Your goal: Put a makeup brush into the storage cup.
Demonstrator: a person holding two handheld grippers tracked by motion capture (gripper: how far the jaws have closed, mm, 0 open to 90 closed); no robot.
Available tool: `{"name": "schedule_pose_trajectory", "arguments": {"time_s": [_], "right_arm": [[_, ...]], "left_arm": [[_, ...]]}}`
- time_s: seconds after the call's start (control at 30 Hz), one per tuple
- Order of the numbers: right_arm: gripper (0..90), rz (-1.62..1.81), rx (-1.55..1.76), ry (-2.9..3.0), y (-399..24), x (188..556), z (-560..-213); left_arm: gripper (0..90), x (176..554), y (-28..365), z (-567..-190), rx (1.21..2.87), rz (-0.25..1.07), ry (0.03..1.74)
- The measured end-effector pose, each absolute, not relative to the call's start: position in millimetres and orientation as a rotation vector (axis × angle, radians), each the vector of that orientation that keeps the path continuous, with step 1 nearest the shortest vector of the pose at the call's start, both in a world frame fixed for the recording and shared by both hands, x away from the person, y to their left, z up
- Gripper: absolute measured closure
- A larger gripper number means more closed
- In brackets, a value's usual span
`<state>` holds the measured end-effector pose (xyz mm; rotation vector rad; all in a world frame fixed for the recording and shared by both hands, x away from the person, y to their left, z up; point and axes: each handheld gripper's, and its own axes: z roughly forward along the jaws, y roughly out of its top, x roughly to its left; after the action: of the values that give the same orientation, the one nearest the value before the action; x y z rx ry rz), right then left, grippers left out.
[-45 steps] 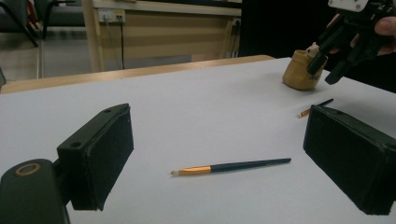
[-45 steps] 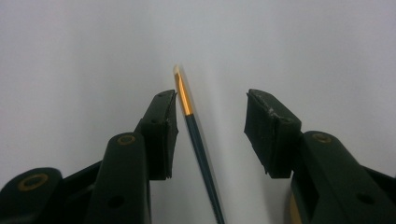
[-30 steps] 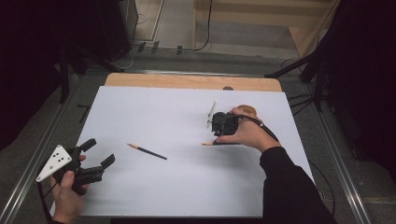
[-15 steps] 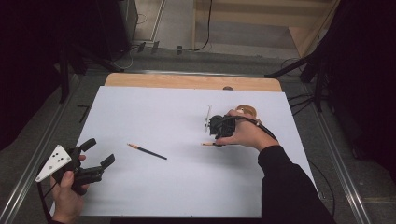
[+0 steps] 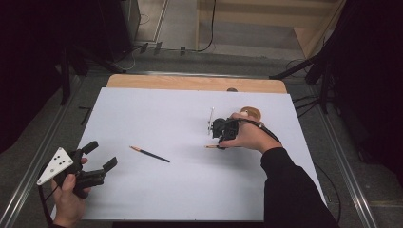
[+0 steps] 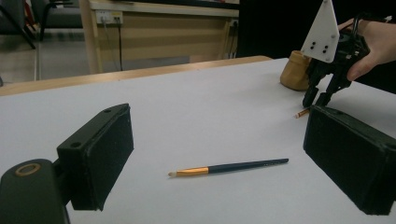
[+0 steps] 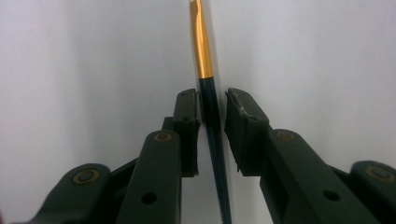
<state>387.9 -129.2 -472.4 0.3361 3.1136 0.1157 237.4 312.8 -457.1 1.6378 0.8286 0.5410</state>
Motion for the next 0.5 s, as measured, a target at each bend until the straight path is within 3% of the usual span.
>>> {"name": "schedule_pose_trajectory", "arguments": {"time_s": [0.5], "right_arm": [[84.6,0.086,0.309,3.096,-126.4,387.8,-474.7]], "left_arm": [[9.1,236.3,309.7,-456.7,1.649,0.552,0.817]]}}
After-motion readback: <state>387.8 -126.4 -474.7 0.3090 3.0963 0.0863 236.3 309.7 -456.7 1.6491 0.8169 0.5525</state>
